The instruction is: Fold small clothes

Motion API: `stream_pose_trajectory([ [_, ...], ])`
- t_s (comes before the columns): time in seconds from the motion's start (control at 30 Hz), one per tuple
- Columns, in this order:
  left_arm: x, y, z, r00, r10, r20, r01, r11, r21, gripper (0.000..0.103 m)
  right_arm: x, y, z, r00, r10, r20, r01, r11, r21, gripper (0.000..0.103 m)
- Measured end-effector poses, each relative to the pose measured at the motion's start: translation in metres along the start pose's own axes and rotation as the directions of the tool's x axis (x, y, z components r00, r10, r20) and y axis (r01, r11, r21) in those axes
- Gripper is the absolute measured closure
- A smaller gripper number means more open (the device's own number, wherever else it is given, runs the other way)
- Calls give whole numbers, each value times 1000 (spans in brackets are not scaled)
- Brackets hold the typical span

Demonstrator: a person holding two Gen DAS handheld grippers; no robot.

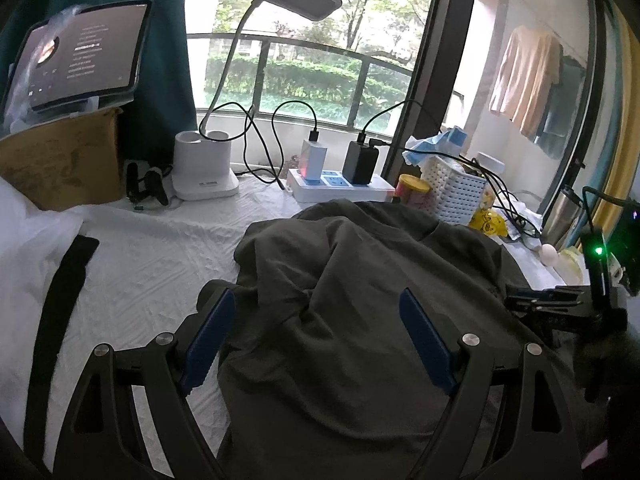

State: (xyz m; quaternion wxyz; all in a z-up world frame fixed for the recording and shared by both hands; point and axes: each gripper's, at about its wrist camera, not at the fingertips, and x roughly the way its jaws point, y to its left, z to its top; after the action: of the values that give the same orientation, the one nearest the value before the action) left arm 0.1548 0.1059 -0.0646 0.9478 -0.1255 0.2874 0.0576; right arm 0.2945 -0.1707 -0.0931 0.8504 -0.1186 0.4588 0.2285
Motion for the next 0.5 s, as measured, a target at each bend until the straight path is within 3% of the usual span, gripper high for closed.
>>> stream_pose_trajectory([
  [0.27, 0, 3, 0, 1000, 18, -4, -18, 1000, -2, 16, 17, -5, 3, 997, -73, -30, 73, 997, 14, 74],
  [0.3, 0, 4, 0, 1000, 21, -5, -21, 1000, -3, 16, 18, -3, 3, 997, -72, -27, 72, 997, 0, 77],
  [0.33, 0, 4, 0, 1000, 23, -6, -23, 1000, -4, 16, 20, -1, 4, 997, -71, -27, 71, 997, -11, 95],
  [0.37, 1, 5, 1, 1000, 24, -7, -24, 1000, -5, 16, 21, -1, 5, 998, -65, -22, 65, 998, -13, 101],
  [0.5, 3, 5, 1, 1000, 27, -7, -27, 1000, -2, 16, 12, -4, 19, 999, -2, 33, 2, 1000, -5, 103],
])
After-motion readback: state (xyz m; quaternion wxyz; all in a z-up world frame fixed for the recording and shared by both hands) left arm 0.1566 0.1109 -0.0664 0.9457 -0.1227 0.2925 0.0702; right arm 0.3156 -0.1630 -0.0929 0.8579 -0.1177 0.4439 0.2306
